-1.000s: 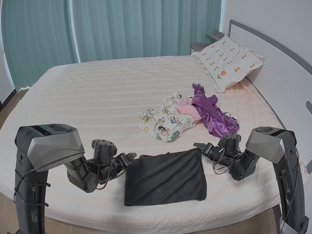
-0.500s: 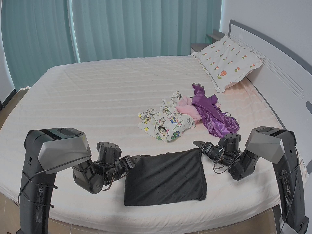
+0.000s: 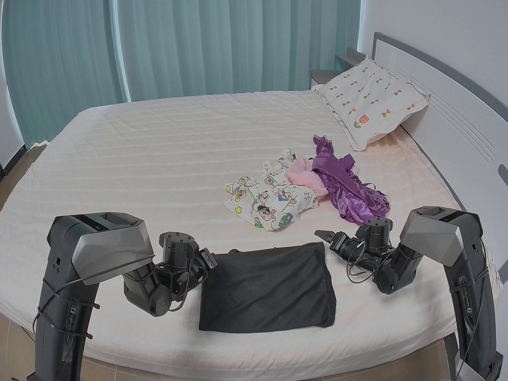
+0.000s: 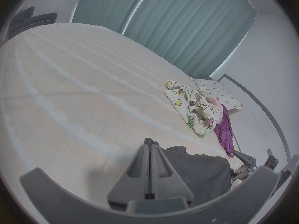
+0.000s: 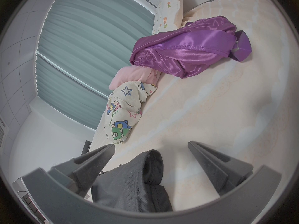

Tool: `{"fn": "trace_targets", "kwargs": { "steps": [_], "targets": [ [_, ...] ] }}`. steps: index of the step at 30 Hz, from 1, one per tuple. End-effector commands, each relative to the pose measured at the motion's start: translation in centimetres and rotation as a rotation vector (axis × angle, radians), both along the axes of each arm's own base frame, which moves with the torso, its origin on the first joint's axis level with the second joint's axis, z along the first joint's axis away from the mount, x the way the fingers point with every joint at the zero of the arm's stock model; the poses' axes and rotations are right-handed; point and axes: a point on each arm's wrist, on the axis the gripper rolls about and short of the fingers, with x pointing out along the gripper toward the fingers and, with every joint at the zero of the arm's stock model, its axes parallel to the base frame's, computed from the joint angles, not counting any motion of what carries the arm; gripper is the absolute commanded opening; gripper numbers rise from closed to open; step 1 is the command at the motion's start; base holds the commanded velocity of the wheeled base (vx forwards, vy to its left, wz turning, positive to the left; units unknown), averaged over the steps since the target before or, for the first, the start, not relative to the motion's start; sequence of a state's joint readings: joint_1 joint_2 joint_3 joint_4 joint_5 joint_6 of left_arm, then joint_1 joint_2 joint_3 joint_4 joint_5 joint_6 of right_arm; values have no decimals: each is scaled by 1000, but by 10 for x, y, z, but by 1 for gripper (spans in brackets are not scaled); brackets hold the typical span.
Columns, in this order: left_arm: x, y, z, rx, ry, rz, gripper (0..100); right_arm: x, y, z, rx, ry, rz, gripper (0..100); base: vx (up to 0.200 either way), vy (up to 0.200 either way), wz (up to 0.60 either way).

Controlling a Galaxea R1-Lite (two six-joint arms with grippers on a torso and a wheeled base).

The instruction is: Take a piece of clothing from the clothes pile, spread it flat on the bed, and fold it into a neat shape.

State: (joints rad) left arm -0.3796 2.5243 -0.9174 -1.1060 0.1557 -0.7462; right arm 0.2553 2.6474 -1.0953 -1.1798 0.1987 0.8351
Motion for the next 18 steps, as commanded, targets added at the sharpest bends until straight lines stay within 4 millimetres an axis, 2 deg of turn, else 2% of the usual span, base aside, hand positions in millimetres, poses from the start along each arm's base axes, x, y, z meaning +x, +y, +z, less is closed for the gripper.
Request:
{"fn": "trace_targets", "kwargs": {
  "steps": [1,11,12,16,18],
  "targets": [
    [0,0,-6,-1,3,10,0,-1,0,-1,-1,3,0,100,0,0,0],
    [-1,0,-6,-1,6,14,0,0,0,0,1,1,0,100,0,0,0],
    [-1,1,-6,-1,6,16,100,0,0,2,2,-2,0,100,0,0,0],
    [-1,4,-4,-21,5,33,100,1,-2,12,-5,-36,-44,100,0,0,0],
    [0,4,7,-73,-23,81,100,3,-3,26,-14,-63,-90,100,0,0,0]
  ]
}}
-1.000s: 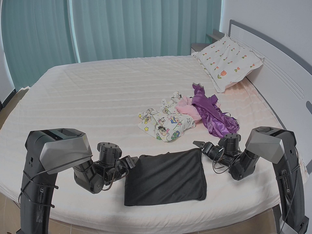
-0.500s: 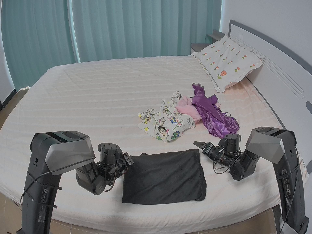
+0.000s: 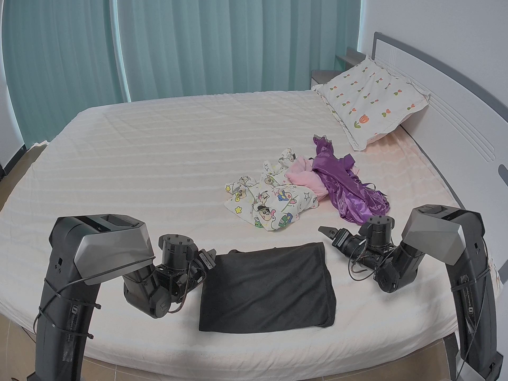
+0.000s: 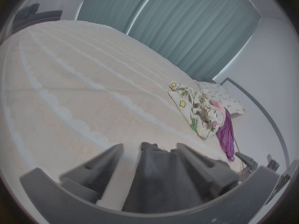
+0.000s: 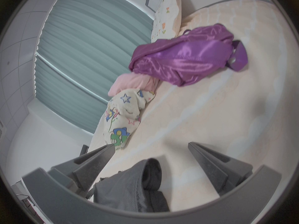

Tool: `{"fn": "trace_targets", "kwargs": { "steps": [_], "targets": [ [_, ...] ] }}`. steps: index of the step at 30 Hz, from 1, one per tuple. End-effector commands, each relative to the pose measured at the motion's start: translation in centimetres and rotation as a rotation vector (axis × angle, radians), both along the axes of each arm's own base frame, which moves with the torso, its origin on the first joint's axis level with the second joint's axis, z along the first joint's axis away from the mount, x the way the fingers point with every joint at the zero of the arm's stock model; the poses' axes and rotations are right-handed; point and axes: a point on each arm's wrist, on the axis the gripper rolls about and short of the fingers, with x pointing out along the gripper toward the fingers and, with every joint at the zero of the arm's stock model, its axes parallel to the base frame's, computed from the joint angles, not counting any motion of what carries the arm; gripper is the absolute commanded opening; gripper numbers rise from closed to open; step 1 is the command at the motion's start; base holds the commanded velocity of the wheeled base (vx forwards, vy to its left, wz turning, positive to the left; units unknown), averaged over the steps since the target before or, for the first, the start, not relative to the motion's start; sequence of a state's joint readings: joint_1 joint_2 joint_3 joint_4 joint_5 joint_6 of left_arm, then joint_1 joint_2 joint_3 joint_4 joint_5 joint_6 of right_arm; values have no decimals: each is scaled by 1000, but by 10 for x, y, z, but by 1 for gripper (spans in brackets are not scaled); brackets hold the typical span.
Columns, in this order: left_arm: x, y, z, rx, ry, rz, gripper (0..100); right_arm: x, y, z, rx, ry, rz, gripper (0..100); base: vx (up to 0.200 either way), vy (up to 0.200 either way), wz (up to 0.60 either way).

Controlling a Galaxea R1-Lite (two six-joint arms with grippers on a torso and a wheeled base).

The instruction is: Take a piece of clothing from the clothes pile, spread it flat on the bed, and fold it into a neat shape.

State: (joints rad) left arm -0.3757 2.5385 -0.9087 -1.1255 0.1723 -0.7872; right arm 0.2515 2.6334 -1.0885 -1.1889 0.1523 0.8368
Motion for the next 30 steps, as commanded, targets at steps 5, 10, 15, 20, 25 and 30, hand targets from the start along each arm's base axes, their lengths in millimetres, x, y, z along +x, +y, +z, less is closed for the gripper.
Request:
{"fn": "trace_targets", "kwargs": {
  "steps": [5,10,15,20,25,30],
  "targets": [
    [-4,15,37,-123,-67,110,100,2,-4,50,-23,-108,-139,100,0,0,0],
    [-2,28,61,-155,-112,111,100,2,-14,68,-27,-147,-170,100,0,0,0],
    [-4,34,91,-170,-160,72,100,9,-40,92,-136,-240,-203,100,0,0,0],
    [-19,54,119,-78,-202,68,100,-12,-48,128,-139,-276,-215,100,0,0,0],
    [-41,68,151,-77,-256,80,100,-52,-55,154,-151,-268,-216,100,0,0,0],
    [-73,75,177,-44,-307,51,100,-104,-63,172,-193,-257,-202,100,0,0,0]
  ]
}}
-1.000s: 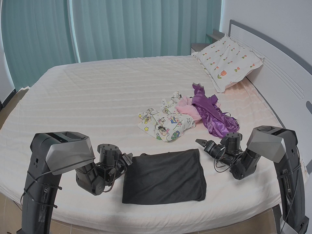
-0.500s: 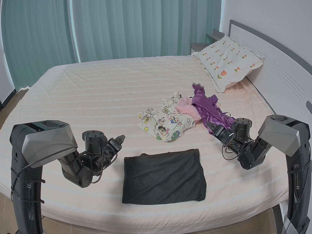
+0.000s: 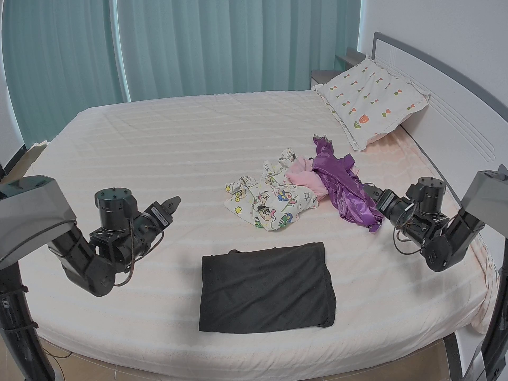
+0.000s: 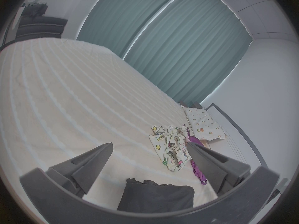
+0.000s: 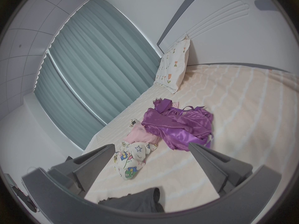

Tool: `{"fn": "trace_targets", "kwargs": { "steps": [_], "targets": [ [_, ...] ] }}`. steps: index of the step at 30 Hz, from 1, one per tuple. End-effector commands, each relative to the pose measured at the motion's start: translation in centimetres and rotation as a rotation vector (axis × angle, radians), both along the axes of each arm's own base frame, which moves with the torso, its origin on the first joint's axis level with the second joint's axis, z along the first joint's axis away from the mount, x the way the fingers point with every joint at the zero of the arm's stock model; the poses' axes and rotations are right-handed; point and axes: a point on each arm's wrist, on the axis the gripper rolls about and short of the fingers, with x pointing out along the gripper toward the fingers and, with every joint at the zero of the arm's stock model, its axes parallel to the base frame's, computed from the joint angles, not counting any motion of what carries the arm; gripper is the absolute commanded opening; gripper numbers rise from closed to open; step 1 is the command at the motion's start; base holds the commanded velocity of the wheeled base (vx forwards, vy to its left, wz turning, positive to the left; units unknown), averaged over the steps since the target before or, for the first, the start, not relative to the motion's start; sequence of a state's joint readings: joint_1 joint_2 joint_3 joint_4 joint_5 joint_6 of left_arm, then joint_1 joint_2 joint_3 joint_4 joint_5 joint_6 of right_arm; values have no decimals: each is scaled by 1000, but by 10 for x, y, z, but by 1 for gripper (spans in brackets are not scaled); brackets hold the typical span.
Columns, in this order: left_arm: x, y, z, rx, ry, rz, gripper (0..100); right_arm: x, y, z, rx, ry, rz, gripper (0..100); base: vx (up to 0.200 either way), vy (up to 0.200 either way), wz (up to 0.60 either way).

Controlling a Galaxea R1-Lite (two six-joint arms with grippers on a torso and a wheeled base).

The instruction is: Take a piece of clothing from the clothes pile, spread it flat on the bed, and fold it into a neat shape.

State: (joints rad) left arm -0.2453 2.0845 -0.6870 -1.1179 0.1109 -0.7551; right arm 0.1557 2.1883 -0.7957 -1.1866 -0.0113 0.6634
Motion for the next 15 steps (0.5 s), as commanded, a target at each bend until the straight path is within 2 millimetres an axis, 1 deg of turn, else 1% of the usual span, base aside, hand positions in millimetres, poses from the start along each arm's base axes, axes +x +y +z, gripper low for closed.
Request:
{"fn": "trace_targets", "kwargs": {
  "steps": [1,3,4,5,7,8,9,10,11,13,15],
  "targets": [
    [-49,17,54,29,-119,-7,100,-72,-12,51,-36,-60,6,100,0,0,0],
    [-58,19,60,42,-130,-9,100,-86,-14,58,-44,-72,8,100,0,0,0],
    [-72,22,68,67,-146,-18,100,-104,-17,66,-59,-89,10,100,0,0,0],
    [-78,24,70,78,-150,-21,100,-111,-18,69,-67,-97,13,100,0,0,0],
    [-99,28,75,117,-163,-34,100,-135,-21,74,-112,-114,20,100,0,0,0],
    [-99,28,75,117,-163,-34,100,-135,-21,74,-112,-114,20,100,0,0,0],
    [-119,32,78,142,-177,-55,100,-157,-24,77,-149,-129,29,100,0,0,0],
    [-136,36,80,157,-189,-73,100,-172,-26,80,-168,-146,34,100,0,0,0],
    [-142,37,81,157,-198,-77,100,-179,-27,81,-177,-157,34,100,0,0,0],
    [-164,42,81,165,-210,-81,100,-201,-31,86,-202,-189,35,100,0,0,0],
    [-179,46,78,178,-208,-81,100,-217,-33,85,-222,-208,36,100,0,0,0]
  ]
}}
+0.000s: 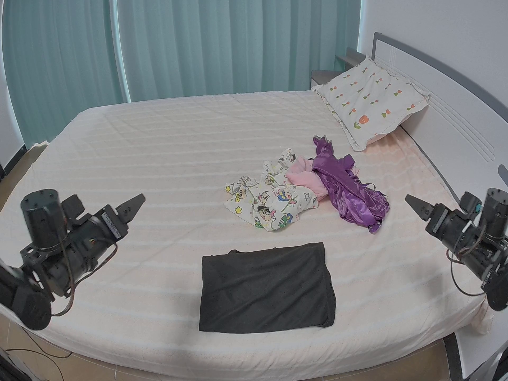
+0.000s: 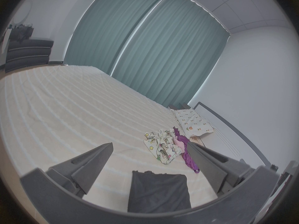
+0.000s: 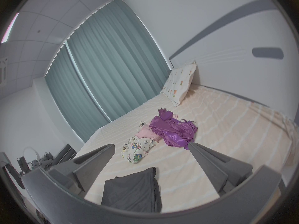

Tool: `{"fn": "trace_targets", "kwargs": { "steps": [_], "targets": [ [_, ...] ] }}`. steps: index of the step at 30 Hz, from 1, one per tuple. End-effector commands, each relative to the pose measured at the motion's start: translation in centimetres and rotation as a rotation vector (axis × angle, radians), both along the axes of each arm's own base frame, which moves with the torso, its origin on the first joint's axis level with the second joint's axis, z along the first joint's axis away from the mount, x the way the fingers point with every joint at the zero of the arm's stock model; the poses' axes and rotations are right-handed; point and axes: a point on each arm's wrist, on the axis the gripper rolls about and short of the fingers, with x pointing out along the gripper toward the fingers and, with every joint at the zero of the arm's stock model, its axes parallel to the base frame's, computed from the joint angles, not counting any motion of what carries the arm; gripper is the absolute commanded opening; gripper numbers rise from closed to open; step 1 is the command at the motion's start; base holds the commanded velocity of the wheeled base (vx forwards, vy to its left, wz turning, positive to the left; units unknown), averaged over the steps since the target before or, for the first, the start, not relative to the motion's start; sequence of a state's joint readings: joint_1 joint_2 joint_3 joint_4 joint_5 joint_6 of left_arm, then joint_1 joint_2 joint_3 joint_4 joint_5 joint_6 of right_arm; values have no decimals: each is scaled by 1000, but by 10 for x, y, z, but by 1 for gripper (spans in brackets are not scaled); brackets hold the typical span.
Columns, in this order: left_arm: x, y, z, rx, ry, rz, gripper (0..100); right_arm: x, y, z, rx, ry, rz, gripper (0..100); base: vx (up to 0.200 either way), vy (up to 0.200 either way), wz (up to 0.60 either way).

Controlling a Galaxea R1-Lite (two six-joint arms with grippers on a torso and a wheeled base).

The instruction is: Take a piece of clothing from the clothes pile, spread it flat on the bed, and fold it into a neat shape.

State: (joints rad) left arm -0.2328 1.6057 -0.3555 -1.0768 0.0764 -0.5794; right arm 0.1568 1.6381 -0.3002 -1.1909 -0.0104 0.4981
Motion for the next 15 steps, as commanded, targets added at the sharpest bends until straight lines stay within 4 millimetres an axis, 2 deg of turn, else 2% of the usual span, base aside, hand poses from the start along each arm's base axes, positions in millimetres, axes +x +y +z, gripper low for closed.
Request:
{"fn": "trace_targets", "kwargs": {
  "steps": [1,2,3,4,5,6,10,15],
  "targets": [
    [-81,19,10,48,-81,-25,100,-85,-13,16,-84,-128,12,100,0,0,0],
    [-82,19,10,49,-84,-23,100,-86,-13,16,-86,-129,12,100,0,0,0],
    [-99,23,5,61,-81,-25,100,-103,-16,11,-112,-139,14,100,0,0,0],
    [-108,25,3,66,-84,-26,100,-110,-17,11,-124,-153,13,100,0,0,0],
    [-109,26,2,68,-84,-26,100,-111,-17,12,-124,-156,12,100,0,0,0],
    [-124,29,0,85,-96,-22,100,-123,-20,16,-127,-182,-12,100,0,0,0],
    [-148,37,-4,130,-101,33,100,-152,-25,16,-132,-191,-34,100,0,0,0],
    [-193,48,-10,193,-146,81,100,-202,-34,1,-174,-213,-59,100,0,0,0]
  ]
}}
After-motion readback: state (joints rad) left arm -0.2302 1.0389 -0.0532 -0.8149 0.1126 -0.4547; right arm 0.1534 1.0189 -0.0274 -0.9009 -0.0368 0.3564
